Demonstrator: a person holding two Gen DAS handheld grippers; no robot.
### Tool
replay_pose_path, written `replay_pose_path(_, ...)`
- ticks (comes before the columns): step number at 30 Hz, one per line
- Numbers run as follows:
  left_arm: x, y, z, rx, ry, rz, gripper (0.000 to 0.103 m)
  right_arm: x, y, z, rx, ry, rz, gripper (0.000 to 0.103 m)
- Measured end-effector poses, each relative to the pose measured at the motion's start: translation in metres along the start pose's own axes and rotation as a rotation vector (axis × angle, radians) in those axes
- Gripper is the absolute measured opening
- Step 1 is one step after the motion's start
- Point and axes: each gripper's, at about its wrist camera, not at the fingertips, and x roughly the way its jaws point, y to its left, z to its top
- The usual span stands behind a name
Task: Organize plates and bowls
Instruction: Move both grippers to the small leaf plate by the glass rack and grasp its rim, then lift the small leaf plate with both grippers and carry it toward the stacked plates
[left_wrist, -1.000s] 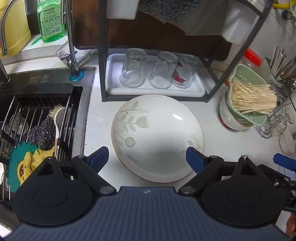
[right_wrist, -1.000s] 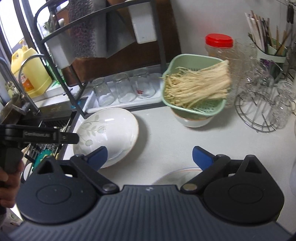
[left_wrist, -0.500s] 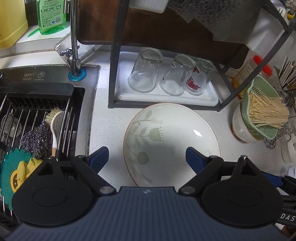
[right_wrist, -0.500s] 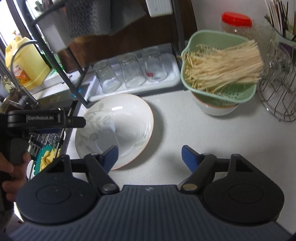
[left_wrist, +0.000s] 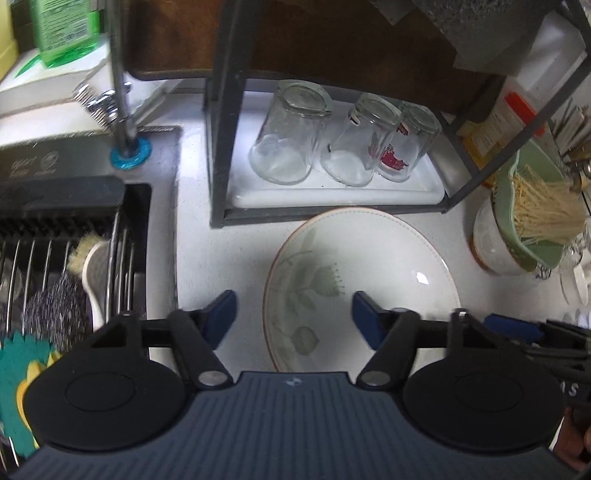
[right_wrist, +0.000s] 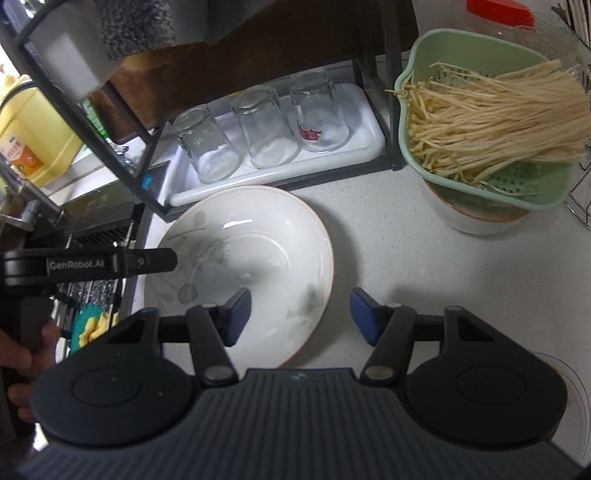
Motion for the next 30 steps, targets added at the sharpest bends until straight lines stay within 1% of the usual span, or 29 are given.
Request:
replay_pose_path(1,0.003,0.001,0.002,0.010,0.003,-0.002,0.064,0.003,0.000,0.001,0.003,0.003,-0.003,0.054)
replay_pose_path(2,0.007,0.002,0.004,0.021,0.010,-0.008,0.056,0.007,-0.001,0.003,0.011,0.005,-0.007,0.050)
replay_pose_path(4,0.015,0.005,0.009,0.040,0.028,-0.018,0.049,0.016,-0.002,0.006,0.025,0.021,-0.012,0.046)
replay_pose_path(5,0.018,0.005,0.010,0.046,0.031,-0.019,0.046,0.019,-0.003,0.007,0.030,0.029,-0.017,0.043)
replay_pose_path(6,0.021,0.006,0.011,0.055,0.036,-0.022,0.044,0.022,-0.004,0.009,0.034,0.034,-0.024,0.039)
replay_pose_path(8,0.026,0.008,0.012,0.071,0.044,-0.025,0.041,0.027,-0.005,0.011,0.040,0.037,-0.039,0.035)
replay_pose_path(9,0.028,0.009,0.013,0.074,0.048,-0.023,0.040,0.029,-0.006,0.011,0.044,0.039,-0.045,0.029)
replay_pose_path(10,0.031,0.010,0.014,0.079,0.057,-0.027,0.038,0.032,-0.006,0.012,0.047,0.042,-0.058,0.025)
replay_pose_path(11,0.033,0.011,0.016,0.078,0.062,-0.035,0.034,0.035,-0.007,0.012,0.044,0.054,-0.073,0.018)
replay_pose_path(12,0.033,0.012,0.017,0.075,0.062,-0.045,0.034,0.039,-0.006,0.013,0.042,0.069,-0.083,0.016)
replay_pose_path(15,0.037,0.014,0.020,0.081,0.069,-0.060,0.030,0.042,-0.011,0.016,0.082,0.077,-0.058,0.013)
replay_pose_path(16,0.039,0.014,0.021,0.079,0.081,-0.069,0.026,0.043,-0.012,0.017,0.086,0.079,-0.056,0.013)
replay_pose_path(22,0.047,0.026,0.025,-0.004,0.126,-0.119,0.025,0.047,-0.018,0.018,0.112,0.073,-0.026,0.013)
replay_pose_path(25,0.049,0.024,0.027,0.018,0.137,-0.127,0.025,0.048,-0.021,0.019,0.134,0.071,-0.016,0.013)
replay_pose_path(27,0.049,0.023,0.026,0.039,0.145,-0.137,0.025,0.047,-0.019,0.019,0.113,0.066,-0.022,0.013)
replay_pose_path(30,0.049,0.027,0.027,0.021,0.172,-0.158,0.025,0.047,-0.019,0.020,0.106,0.073,-0.010,0.014)
